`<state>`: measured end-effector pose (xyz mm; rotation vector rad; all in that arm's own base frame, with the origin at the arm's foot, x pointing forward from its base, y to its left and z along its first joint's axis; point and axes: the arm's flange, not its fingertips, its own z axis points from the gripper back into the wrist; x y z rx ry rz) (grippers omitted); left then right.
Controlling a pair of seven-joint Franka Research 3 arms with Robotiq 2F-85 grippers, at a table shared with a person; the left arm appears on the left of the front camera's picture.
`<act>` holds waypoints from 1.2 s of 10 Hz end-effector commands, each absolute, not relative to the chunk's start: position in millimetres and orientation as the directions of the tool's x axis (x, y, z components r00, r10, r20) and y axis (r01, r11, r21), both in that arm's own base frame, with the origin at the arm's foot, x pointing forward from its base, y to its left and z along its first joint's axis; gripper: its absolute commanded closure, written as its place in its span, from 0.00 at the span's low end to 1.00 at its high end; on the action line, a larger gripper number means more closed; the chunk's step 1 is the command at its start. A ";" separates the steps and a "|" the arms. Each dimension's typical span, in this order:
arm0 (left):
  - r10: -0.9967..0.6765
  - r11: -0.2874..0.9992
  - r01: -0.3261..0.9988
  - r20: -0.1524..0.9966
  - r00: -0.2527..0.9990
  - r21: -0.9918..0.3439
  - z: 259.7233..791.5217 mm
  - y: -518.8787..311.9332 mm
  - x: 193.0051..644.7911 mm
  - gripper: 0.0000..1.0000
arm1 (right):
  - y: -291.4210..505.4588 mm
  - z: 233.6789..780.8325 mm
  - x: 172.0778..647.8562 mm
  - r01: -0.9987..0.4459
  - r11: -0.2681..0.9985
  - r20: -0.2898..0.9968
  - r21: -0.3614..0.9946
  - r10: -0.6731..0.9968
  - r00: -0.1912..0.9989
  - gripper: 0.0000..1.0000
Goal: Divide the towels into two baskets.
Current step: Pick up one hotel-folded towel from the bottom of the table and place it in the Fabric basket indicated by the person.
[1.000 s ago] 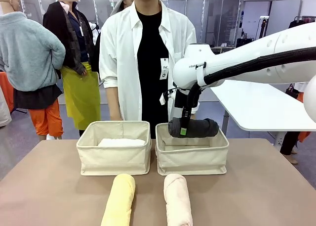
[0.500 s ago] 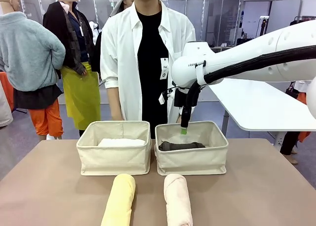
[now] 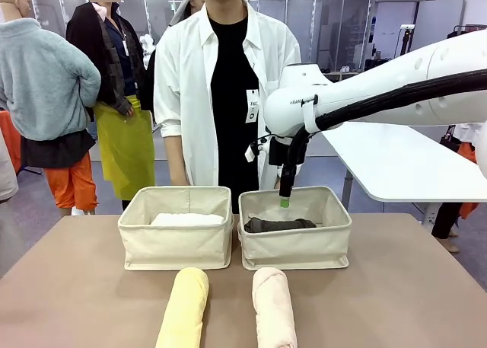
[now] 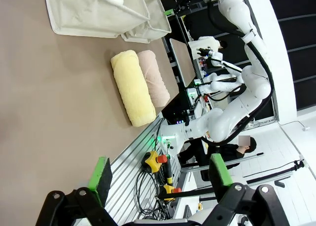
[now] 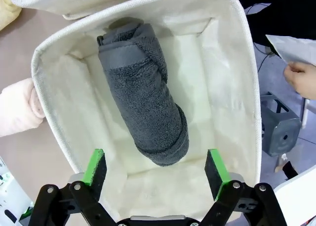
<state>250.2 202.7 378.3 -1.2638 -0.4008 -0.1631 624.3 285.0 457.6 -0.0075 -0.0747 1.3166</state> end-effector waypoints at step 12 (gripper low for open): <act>0.099 0.296 0.347 0.389 0.916 -0.890 380.7 201.6 245.0 0.00 | 219.1 516.2 576.0 -0.919 0.376 0.193 0.117 0.899 0.393 0.00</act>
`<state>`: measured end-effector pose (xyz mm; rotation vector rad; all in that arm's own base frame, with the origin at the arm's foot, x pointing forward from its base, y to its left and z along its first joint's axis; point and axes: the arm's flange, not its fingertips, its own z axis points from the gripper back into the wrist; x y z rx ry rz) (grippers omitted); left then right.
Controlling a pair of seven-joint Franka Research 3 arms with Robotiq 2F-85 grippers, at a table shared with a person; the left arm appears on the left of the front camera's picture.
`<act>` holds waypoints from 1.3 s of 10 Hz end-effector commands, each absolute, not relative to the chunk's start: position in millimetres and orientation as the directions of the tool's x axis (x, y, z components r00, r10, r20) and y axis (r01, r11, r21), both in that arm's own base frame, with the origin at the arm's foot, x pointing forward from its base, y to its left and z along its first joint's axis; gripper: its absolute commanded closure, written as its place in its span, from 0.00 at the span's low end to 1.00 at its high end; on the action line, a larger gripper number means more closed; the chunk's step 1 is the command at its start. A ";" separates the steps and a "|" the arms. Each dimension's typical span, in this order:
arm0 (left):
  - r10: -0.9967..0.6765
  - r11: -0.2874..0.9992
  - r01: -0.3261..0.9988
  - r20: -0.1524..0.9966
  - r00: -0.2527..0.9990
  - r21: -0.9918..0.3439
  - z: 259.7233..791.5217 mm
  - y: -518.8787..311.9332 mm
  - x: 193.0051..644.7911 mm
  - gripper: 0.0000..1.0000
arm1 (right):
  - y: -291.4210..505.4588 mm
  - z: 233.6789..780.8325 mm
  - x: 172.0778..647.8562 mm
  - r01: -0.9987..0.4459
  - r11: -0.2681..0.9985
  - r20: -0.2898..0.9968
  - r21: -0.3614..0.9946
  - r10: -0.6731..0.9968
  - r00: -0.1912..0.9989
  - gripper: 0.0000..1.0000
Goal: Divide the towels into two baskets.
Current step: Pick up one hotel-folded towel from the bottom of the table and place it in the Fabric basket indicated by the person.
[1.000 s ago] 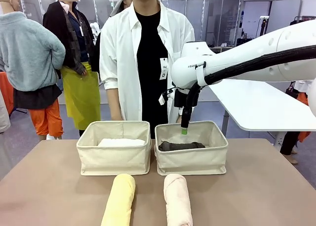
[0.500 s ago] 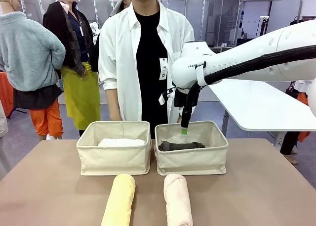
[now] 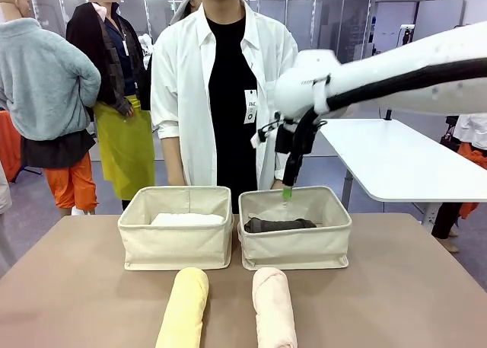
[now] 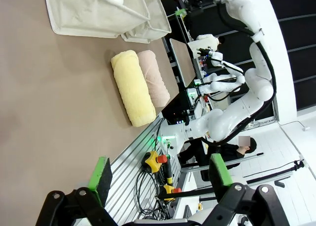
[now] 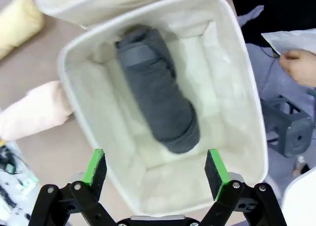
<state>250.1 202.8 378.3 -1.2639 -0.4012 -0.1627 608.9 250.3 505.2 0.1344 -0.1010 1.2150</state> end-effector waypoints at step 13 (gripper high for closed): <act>0.099 0.296 0.347 0.389 0.916 -0.890 380.7 201.6 245.0 0.00 | -196.7 430.7 400.6 -0.300 0.379 0.314 0.875 0.027 0.949 0.00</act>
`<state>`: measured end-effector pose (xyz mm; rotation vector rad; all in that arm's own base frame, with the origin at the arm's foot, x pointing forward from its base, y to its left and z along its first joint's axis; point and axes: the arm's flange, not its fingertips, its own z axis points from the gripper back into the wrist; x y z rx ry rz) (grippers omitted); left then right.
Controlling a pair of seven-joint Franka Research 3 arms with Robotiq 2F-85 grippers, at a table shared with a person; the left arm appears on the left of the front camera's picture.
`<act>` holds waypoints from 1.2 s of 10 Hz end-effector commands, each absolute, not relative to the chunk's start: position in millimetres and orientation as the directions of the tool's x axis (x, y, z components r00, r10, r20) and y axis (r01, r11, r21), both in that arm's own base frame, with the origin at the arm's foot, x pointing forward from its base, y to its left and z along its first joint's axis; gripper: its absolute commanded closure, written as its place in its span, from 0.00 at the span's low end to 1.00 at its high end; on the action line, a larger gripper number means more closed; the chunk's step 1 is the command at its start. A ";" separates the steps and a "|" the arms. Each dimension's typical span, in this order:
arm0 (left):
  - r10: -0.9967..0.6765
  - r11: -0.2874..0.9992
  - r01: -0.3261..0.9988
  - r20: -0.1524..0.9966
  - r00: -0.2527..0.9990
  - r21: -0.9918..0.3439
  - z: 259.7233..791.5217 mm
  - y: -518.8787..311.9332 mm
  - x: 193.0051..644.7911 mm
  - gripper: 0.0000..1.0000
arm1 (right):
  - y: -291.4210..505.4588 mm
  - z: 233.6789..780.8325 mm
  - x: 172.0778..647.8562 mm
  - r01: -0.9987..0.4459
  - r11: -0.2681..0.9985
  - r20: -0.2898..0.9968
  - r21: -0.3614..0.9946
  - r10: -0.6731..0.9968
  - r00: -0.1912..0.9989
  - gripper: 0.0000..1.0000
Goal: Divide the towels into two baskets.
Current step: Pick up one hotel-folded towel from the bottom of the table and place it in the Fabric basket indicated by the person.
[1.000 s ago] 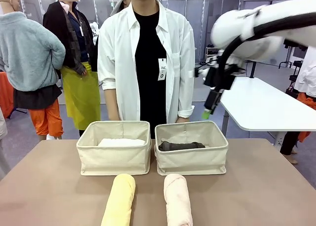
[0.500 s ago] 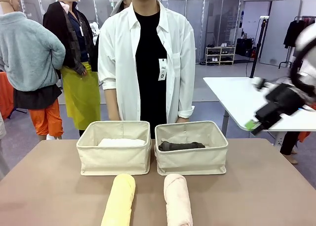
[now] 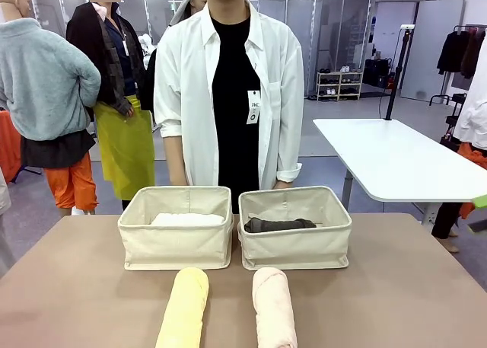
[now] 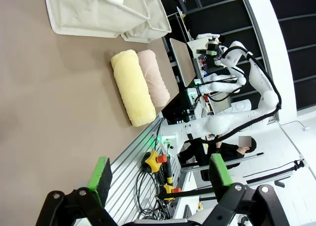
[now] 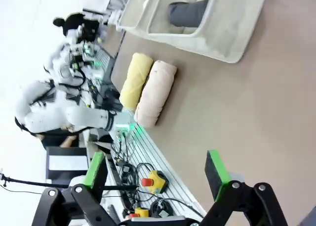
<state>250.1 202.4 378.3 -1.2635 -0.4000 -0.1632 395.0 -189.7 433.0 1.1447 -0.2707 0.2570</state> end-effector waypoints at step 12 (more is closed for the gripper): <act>0.099 0.296 0.347 0.389 0.916 -0.890 380.7 201.6 245.0 0.00 | -220.1 403.5 384.0 -0.251 0.376 0.274 0.892 -0.008 0.962 0.00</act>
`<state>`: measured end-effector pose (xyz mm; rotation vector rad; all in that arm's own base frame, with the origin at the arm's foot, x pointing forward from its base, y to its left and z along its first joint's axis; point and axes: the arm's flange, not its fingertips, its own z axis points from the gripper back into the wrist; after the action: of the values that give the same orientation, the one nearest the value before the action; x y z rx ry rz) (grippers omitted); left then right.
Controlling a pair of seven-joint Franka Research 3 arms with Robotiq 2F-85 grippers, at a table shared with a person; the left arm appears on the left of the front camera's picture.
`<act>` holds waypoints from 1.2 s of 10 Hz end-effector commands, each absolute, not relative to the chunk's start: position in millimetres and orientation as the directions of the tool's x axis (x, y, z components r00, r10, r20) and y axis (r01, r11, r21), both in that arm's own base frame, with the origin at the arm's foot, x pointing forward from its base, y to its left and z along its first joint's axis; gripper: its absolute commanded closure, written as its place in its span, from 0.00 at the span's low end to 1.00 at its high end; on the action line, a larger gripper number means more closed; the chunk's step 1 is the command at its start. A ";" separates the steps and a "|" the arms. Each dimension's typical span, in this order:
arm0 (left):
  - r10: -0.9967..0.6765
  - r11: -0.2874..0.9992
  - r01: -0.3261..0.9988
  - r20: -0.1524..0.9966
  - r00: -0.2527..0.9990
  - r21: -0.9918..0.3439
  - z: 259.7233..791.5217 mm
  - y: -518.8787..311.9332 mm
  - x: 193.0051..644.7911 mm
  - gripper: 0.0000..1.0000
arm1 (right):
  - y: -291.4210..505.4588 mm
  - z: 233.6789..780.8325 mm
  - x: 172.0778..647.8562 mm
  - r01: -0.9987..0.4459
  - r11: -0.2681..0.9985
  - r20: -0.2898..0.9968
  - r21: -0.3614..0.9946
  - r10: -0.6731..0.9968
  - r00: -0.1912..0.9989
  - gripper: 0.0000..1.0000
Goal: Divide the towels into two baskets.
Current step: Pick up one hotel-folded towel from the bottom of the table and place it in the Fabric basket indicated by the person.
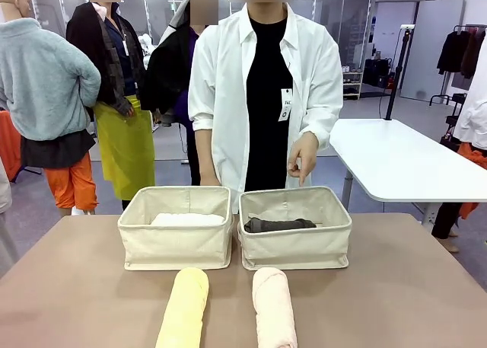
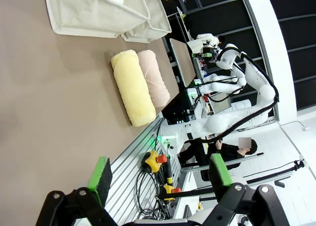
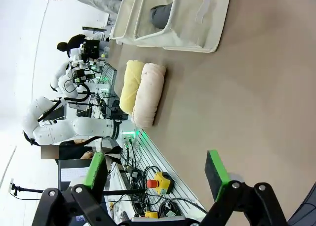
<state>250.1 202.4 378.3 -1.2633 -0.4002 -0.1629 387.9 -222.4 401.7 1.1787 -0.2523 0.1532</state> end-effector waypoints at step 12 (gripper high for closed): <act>0.099 0.296 0.347 0.389 0.916 -0.890 380.7 201.6 245.0 0.00 | -216.1 417.6 381.9 -0.218 0.454 0.248 0.864 -0.008 0.969 0.00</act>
<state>250.0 202.5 378.3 -1.2633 -0.4002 -0.1628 387.8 -223.3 403.7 1.1583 -0.2494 0.1522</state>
